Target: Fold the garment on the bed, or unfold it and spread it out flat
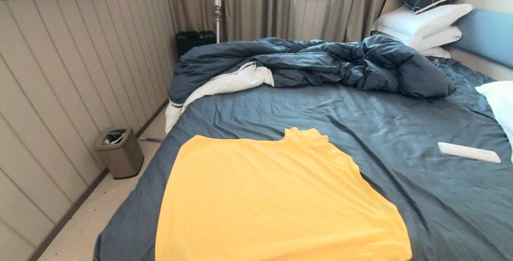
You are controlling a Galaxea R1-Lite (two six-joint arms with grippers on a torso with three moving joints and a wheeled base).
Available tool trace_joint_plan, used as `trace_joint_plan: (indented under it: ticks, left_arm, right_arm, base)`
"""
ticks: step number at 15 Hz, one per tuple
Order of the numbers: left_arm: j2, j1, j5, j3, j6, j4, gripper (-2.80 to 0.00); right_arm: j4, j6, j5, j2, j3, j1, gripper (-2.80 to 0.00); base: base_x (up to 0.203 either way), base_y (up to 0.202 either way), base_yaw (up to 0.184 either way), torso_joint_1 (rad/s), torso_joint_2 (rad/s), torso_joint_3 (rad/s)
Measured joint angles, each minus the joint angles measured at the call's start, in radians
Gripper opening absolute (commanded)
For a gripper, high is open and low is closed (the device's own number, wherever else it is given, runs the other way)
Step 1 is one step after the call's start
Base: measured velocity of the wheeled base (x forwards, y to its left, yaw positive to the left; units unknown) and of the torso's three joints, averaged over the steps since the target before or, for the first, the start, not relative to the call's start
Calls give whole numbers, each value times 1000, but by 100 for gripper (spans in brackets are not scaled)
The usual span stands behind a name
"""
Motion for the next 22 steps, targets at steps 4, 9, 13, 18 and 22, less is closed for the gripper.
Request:
trace_joint_plan:
  ticks: [4, 9, 13, 18, 22]
  left_arm:
    - [-133, -5, -26, 274, 121, -272, -280]
    - [-203, -10, -134, 425, 202, -568, -280]
    - [-210, -11, -100, 464, 165, -661, -280]
    - [-210, -11, -100, 498, 166, -748, -280]
    - [-210, -11, -105, 506, 200, -756, -280]
  right_arm:
    - [-268, -47, -119, -51, 148, -2, -280]
    - [-378, -39, -131, -61, 195, -2, -280]
    - [-419, -53, -130, -61, 199, -2, -280]
    - [-416, -46, -132, -61, 197, -1, -280]
    - [-404, -153, -110, -61, 196, -1, -280]
  base:
    - [0, 0, 0, 0, 0, 0]
    - [0, 0, 0, 0, 0, 0]
    - [0, 0, 0, 0, 0, 0]
    - [0, 0, 0, 0, 0, 0]
    - [0, 0, 0, 0, 0, 0]
